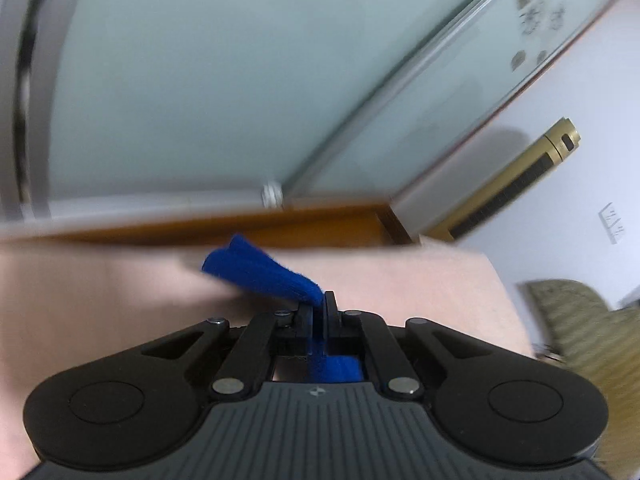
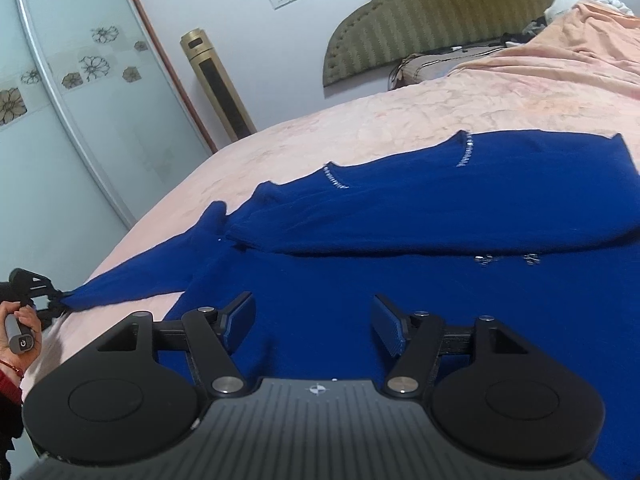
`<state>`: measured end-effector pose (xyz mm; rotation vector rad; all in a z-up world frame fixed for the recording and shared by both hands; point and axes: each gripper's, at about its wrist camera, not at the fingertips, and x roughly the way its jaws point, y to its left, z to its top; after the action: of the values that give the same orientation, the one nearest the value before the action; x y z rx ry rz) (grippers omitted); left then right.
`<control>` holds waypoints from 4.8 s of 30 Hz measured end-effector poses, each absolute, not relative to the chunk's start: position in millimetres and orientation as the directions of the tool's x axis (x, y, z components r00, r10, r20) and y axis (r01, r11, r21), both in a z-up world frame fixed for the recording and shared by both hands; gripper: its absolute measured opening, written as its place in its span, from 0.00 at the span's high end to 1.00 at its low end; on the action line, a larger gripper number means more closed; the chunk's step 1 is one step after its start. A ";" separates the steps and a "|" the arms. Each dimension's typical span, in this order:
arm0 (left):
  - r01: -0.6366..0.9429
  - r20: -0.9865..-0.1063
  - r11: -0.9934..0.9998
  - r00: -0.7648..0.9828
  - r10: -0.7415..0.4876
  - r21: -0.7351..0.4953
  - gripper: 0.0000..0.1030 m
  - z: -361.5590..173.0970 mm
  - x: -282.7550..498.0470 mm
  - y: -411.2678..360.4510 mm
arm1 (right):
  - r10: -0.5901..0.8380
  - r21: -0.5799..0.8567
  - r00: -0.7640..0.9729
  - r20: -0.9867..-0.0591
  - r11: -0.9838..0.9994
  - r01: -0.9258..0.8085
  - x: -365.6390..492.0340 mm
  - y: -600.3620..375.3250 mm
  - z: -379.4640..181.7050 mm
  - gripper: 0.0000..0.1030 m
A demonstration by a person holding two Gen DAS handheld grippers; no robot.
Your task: Fold small clothes
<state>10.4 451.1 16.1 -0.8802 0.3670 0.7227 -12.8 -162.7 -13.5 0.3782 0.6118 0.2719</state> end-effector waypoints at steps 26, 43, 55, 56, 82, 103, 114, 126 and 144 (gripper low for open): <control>0.342 -0.430 0.939 0.846 -0.314 -0.011 0.96 68.5 97.7 -83.9 | 0.113 0.524 0.871 -0.478 0.833 0.180 -86.7 -288.1 -40.5 0.33; 0.490 -0.592 0.867 0.676 -0.439 -0.083 0.96 1.6 89.7 -157.9 | 0.001 0.487 0.861 -0.508 0.825 0.287 -122.3 -317.0 -51.8 0.33; 0.608 -0.562 0.756 0.547 -0.621 -0.243 0.10 24.5 84.0 -152.6 | -0.057 0.427 0.845 -0.531 0.844 0.325 -130.5 -315.1 -44.8 0.32; 0.631 -0.544 0.738 0.543 -0.639 -0.237 0.10 34.3 82.0 -145.6 | -0.071 0.418 0.843 -0.533 0.845 0.335 -130.2 -317.2 -43.5 0.32; 0.026 -0.680 0.998 0.731 -0.058 -0.057 0.10 -12.2 22.4 183.6 | -0.080 0.233 0.854 -0.513 0.945 0.228 -19.7 -298.9 -14.5 0.13; 0.368 -0.640 0.874 0.597 -0.483 -0.316 0.95 -13.2 -17.8 161.0 | 0.200 0.413 0.769 -0.608 0.906 0.091 -124.0 -314.6 -39.3 0.92; 0.195 -0.621 0.964 0.737 -0.266 -0.182 0.94 -14.4 54.2 145.6 | -0.074 0.132 0.849 -0.523 0.977 0.166 -52.5 -307.8 -3.0 0.93; 0.101 -0.653 0.982 0.734 -0.183 -0.161 0.19 -9.4 -16.2 171.3 | -0.026 0.367 0.836 -0.549 0.891 0.269 -92.3 -333.4 -25.1 0.63; 0.188 -0.653 0.786 0.461 -0.600 -0.589 0.45 -41.1 -92.9 183.7 | 0.119 0.540 0.828 -0.548 0.806 0.242 -182.7 -312.6 -50.3 0.55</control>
<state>-92.9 183.7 -41.1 -0.4749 0.9795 -0.5081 -182.7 -312.6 -50.3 0.6396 0.6018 -0.0706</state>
